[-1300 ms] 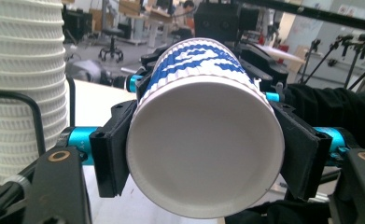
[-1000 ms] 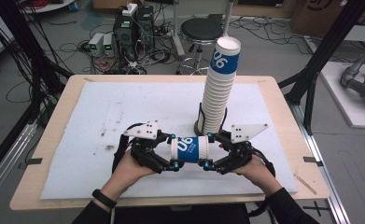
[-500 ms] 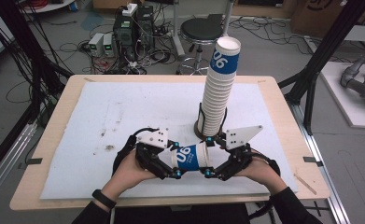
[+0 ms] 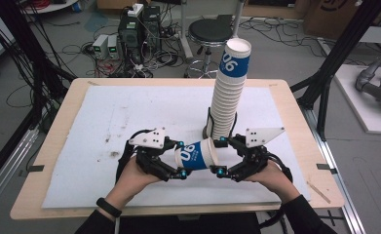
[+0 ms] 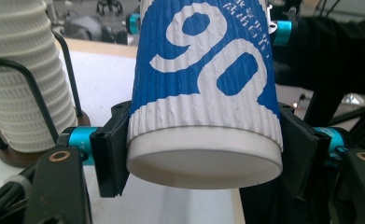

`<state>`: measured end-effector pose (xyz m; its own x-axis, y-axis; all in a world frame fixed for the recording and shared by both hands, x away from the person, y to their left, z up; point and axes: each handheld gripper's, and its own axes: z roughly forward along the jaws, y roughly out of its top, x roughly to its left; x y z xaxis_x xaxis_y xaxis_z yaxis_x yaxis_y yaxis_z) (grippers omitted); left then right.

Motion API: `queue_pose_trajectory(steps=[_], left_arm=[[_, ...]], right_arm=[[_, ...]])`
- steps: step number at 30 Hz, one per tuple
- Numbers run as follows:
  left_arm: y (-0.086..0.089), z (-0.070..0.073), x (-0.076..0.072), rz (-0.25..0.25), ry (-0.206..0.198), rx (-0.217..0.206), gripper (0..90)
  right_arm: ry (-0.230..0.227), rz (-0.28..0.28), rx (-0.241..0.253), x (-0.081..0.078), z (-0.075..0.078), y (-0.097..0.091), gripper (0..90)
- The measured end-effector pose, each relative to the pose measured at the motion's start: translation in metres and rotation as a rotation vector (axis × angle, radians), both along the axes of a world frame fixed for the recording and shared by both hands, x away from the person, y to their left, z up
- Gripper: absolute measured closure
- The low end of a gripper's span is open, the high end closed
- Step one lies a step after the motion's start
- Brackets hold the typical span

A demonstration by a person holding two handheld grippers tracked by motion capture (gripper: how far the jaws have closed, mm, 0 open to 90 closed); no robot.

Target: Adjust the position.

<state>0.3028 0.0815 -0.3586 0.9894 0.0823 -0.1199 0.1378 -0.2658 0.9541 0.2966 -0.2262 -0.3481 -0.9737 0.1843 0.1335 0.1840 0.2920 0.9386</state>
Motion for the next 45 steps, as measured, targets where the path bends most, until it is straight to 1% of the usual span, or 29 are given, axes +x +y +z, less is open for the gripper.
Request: queue_pose_trajectory(steps=[3, 5, 7, 10, 11, 14, 17, 18, 19, 20, 21, 25, 26, 27, 28, 30, 31, 32, 33, 34, 36, 38, 39, 40, 41, 42, 43, 44, 45], left_arm=[[0.001, -0.002, 0.001, 0.004, 0.021, -0.068, 29.6], [0.0, -0.003, 0.001, 0.001, 0.027, -0.09, 29.6], [-0.002, -0.004, 0.0, 0.004, 0.022, -0.091, 29.6], [-0.004, -0.004, -0.002, 0.003, 0.016, -0.065, 29.5], [-0.006, -0.005, -0.002, 0.0, 0.017, -0.045, 29.5], [-0.009, -0.004, -0.004, -0.001, 0.016, -0.003, 29.4], [-0.011, -0.002, -0.005, 0.001, -0.003, 0.054, 28.8], [-0.012, -0.001, -0.006, 0.002, -0.014, 0.084, 28.2], [-0.012, -0.001, -0.006, 0.002, -0.014, 0.084, 26.9], [-0.014, 0.001, -0.007, 0.003, -0.034, 0.139, 25.3], [-0.014, 0.001, -0.007, 0.003, -0.034, 0.139, 24.1], [-0.019, 0.002, -0.009, 0.003, -0.051, 0.204, 22.8], [-0.02, 0.001, -0.009, 0.001, -0.058, 0.214, 22.7], [-0.022, 0.0, -0.01, 0.005, -0.054, 0.22, 22.7], [-0.023, 0.0, -0.01, 0.003, -0.06, 0.235, 22.8], [-0.025, -0.002, -0.011, 0.002, -0.056, 0.242, 24.8], [-0.026, -0.003, -0.011, -0.003, -0.059, 0.245, 29.6], [-0.026, -0.005, -0.011, -0.009, -0.06, 0.244, 29.8], [-0.026, -0.006, -0.011, -0.015, -0.056, 0.228, 29.9], [-0.025, -0.007, -0.01, -0.012, -0.063, 0.208, 29.9], [-0.023, -0.008, -0.009, -0.013, -0.065, 0.172, 30.0], [-0.021, -0.008, -0.009, -0.004, -0.053, 0.124, 30.1], [-0.021, -0.008, -0.009, -0.001, -0.047, 0.11, 30.1], [-0.02, -0.009, -0.008, 0.001, -0.043, 0.082, 30.1], [-0.019, -0.01, -0.008, 0.006, -0.032, 0.039, 30.1], [-0.018, -0.01, -0.008, 0.008, -0.026, 0.019, 30.2], [-0.018, -0.011, -0.008, 0.01, -0.023, 0.003, 30.2], [-0.018, -0.012, -0.008, 0.016, -0.025, -0.001, 30.2], [-0.019, -0.012, -0.008, 0.012, -0.03, 0.004, 30.2]], right_arm=[[0.027, -0.012, 0.039, 0.0, -0.001, 0.002, 18.2], [0.045, -0.018, 0.071, 0.0, -0.002, 0.005, 18.2], [0.053, -0.024, 0.097, -0.002, -0.003, 0.007, 18.2], [0.044, -0.019, 0.11, -0.002, -0.003, 0.009, 19.4], [0.043, -0.015, 0.108, -0.002, -0.003, 0.008, 20.3], [0.032, -0.001, 0.091, -0.001, -0.003, 0.007, 21.5], [0.026, 0.009, 0.073, -0.001, -0.003, 0.007, 22.4], [0.03, 0.01, 0.065, -0.001, -0.003, 0.006, 22.7], [0.03, 0.01, 0.065, -0.001, -0.003, 0.006, 22.7], [0.011, 0.004, 0.033, -0.001, -0.002, 0.006, 23.0], [0.011, 0.004, 0.033, -0.001, -0.002, 0.006, 23.0], [-0.019, 0.007, -0.034, -0.003, 0.0, 0.007, 23.2], [-0.03, 0.009, -0.054, -0.003, 0.001, 0.008, 23.2], [-0.029, 0.015, -0.064, -0.003, 0.001, 0.008, 23.2], [-0.031, 0.019, -0.073, -0.004, 0.001, 0.009, 23.2], [-0.036, 0.025, -0.085, -0.005, 0.001, 0.01, 23.1], [-0.044, 0.027, -0.088, -0.005, 0.001, 0.011, 22.9], [-0.04, 0.029, -0.087, -0.006, 0.001, 0.012, 21.8], [-0.049, 0.029, -0.09, -0.006, 0.001, 0.012, 20.2], [-0.046, 0.026, -0.086, -0.007, 0.001, 0.013, 19.3], [-0.038, 0.013, -0.054, -0.007, 0.001, 0.012, 18.5], [-0.014, 0.006, -0.013, -0.006, 0.002, 0.011, 18.3], [-0.004, 0.004, 0.003, -0.006, 0.002, 0.01, 18.2], [0.0, 0.002, 0.016, -0.006, 0.002, 0.01, 18.2], [0.004, -0.002, 0.036, -0.006, 0.002, 0.01, 18.2], [0.009, -0.008, 0.063, -0.007, 0.001, 0.011, 18.3], [0.011, -0.01, 0.081, -0.006, 0.001, 0.011, 18.2], [0.016, -0.018, 0.098, -0.007, 0.001, 0.012, 18.3], [0.022, -0.022, 0.112, -0.007, 0.001, 0.013, 18.2]])
